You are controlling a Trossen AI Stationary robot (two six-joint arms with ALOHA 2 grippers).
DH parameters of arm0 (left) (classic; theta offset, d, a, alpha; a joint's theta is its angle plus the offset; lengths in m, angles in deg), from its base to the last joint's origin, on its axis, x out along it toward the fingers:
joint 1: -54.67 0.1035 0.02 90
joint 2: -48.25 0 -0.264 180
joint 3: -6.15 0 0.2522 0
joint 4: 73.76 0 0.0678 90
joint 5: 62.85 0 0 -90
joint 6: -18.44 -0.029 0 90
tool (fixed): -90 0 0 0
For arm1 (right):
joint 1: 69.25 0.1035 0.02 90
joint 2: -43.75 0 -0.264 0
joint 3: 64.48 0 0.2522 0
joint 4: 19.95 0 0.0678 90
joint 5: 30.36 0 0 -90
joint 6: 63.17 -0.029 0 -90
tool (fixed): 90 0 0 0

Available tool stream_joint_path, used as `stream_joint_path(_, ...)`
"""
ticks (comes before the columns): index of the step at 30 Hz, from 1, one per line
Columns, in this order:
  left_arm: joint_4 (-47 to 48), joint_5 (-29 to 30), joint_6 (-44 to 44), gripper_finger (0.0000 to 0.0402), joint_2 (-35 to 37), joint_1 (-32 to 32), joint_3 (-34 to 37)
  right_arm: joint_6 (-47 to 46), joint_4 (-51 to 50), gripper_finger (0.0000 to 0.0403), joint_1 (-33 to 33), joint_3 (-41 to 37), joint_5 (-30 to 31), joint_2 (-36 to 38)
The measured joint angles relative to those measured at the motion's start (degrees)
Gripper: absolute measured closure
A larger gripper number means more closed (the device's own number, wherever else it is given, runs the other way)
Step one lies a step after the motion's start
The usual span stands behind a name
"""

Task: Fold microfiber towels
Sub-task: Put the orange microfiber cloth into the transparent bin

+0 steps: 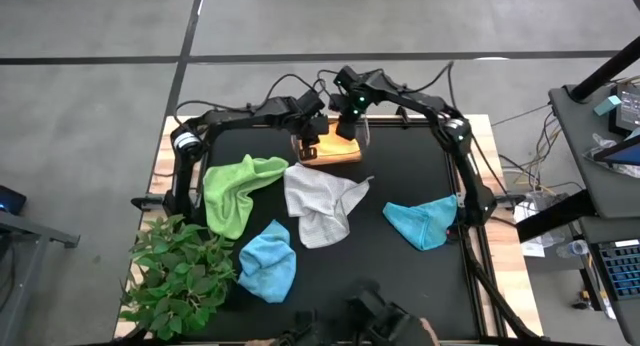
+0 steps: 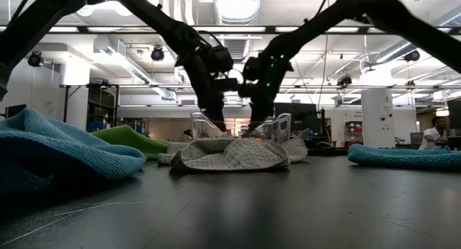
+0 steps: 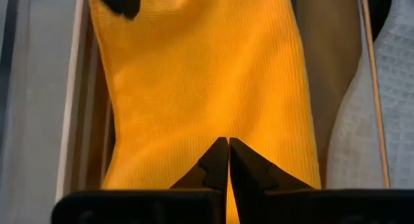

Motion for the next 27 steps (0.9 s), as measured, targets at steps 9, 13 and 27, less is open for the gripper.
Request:
stream_joint_path(9,-3.57,-0.06,2.54,0.0402,-0.23,-0.09,3.93,-0.5,-1.64,0.0394,0.48,1.93,10.05,-2.95)
stream_joint_path(13,-3.46,-0.05,2.96,0.0402,-0.23,-0.19,4.37,-0.67,-1.13,0.0394,0.5,0.81,10.21,-2.95)
stream_joint_path(27,-3.11,-0.1,3.36,0.0402,-0.21,-0.22,5.31,-2.07,-2.83,0.0394,2.33,0.37,18.08,-0.46)
